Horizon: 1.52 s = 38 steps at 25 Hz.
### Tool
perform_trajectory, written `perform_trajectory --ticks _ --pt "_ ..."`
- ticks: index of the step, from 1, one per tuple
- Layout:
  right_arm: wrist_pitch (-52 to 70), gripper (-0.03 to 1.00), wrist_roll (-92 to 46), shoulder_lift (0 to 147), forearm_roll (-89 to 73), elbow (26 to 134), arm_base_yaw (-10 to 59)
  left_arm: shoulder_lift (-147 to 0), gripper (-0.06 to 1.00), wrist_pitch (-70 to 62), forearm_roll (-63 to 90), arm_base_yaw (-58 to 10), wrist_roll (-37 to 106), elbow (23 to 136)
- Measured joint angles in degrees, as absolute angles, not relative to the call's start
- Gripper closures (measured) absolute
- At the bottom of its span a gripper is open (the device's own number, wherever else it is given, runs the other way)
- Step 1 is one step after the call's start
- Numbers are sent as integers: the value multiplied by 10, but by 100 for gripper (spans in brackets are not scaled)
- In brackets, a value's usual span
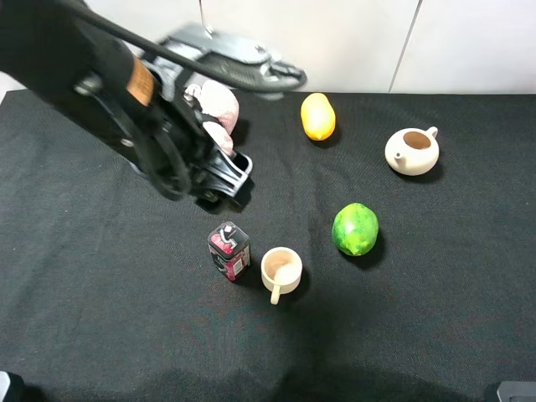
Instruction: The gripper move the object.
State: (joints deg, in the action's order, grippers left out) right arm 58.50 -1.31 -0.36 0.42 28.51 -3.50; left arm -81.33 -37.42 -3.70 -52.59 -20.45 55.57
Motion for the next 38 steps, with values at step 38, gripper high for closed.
perform_trajectory --ticks 38 --pt "585 27 -13 -4 0 285 -35 -433 -5 -671 -120 -519 -161 556"
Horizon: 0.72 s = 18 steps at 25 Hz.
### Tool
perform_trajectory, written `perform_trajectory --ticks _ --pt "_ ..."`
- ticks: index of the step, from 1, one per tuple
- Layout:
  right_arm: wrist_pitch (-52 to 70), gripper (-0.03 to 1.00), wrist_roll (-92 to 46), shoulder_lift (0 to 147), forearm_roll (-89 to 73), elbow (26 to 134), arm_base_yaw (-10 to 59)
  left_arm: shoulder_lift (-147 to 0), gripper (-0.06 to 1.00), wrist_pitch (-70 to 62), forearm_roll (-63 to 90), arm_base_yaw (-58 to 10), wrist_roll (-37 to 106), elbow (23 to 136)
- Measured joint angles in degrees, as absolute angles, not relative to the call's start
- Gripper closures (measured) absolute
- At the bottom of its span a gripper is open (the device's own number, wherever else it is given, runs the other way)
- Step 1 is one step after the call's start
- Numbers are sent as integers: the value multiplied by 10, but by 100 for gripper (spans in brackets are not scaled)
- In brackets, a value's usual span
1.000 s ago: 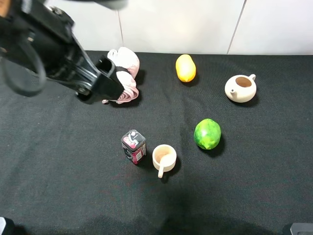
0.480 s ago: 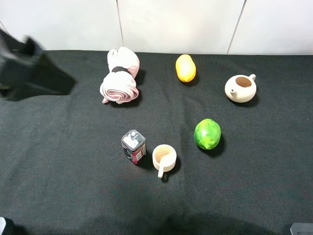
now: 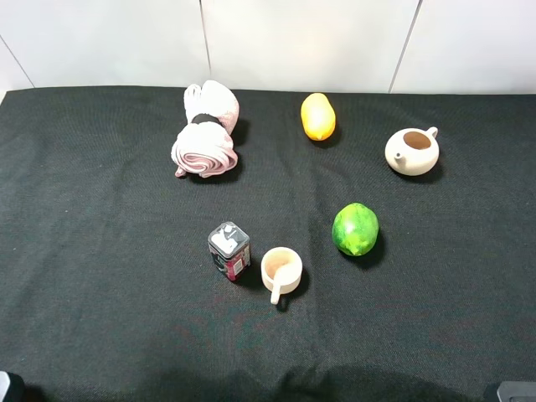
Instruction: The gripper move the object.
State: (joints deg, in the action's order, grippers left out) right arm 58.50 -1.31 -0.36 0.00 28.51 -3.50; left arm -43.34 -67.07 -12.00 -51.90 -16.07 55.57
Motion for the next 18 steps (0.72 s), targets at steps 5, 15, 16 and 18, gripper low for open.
perform_trajectory --ticks 5,15,16,18 --pt "585 27 -13 -4 0 285 -35 -431 -5 -671 -115 -449 -96 556" --pt "585 27 -13 -4 0 285 -35 -399 -5 -670 -38 -285 36 545" --pt "585 27 -13 -4 0 285 -35 -387 -5 -670 -35 -274 40 537" --pt "585 27 -13 -4 0 285 -35 -359 -5 -670 -32 -251 42 514"
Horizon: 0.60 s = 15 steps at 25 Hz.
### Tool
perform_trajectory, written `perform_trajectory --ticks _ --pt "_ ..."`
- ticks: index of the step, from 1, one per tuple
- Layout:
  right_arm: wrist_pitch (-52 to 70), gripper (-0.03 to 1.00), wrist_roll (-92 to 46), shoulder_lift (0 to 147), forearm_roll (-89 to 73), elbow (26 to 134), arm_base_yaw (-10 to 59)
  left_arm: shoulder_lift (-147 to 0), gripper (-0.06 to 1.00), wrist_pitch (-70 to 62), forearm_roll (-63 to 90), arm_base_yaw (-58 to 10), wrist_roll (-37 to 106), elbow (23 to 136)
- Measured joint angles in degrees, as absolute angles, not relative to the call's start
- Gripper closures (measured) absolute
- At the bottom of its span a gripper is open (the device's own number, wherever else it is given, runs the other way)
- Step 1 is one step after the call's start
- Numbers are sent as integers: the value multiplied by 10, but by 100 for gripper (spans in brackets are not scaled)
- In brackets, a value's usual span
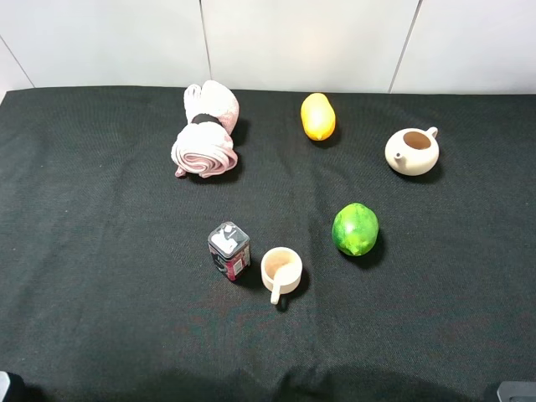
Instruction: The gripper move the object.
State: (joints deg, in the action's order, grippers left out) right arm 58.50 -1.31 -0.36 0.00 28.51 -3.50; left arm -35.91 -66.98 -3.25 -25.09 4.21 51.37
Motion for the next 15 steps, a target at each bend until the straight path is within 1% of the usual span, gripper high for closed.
perform_trajectory --ticks 8,15 --pt "585 27 -13 -4 0 285 -35 -207 -5 -633 -31 -175 44 398" --pt "585 27 -13 -4 0 285 -35 -80 -5 -606 -30 -165 45 325"
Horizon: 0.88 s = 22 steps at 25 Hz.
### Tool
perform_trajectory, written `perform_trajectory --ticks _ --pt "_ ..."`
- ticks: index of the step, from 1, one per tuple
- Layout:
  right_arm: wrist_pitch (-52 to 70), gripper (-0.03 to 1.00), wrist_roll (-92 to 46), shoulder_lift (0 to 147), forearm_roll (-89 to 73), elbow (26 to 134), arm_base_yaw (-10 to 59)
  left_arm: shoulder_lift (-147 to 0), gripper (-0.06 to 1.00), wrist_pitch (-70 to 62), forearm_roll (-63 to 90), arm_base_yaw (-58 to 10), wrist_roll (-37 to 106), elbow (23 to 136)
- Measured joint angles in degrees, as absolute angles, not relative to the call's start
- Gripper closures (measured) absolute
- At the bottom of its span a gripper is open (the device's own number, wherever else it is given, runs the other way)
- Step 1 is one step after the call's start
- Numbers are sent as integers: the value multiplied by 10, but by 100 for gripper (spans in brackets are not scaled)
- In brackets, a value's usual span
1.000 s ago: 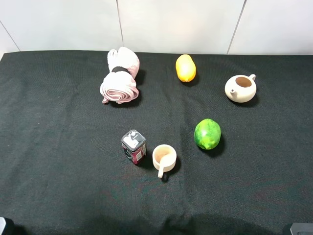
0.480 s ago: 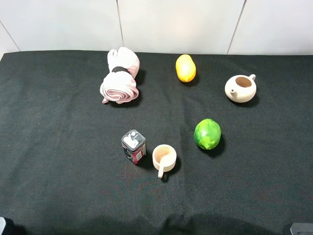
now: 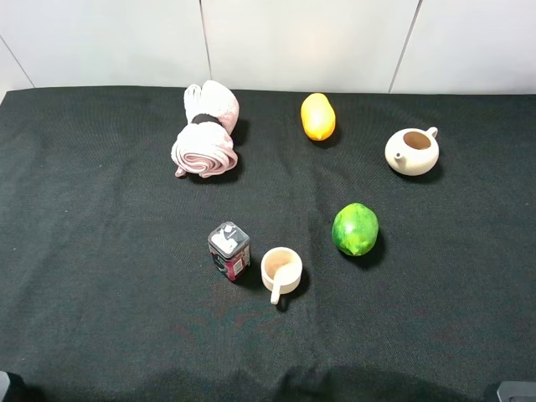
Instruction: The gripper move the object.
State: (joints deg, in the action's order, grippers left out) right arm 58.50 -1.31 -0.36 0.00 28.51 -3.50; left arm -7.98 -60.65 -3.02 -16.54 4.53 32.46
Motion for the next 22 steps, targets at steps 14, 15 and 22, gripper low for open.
perform_trajectory --ticks 14,15,22 --pt "585 27 -13 -4 0 285 -35 4 -5 -607 -30 -165 44 281" --pt "585 27 -13 -4 0 285 -35 5 -5 -607 -30 -165 44 281" --pt "585 27 -13 -4 0 285 -35 5 -5 -607 -30 -165 44 281"
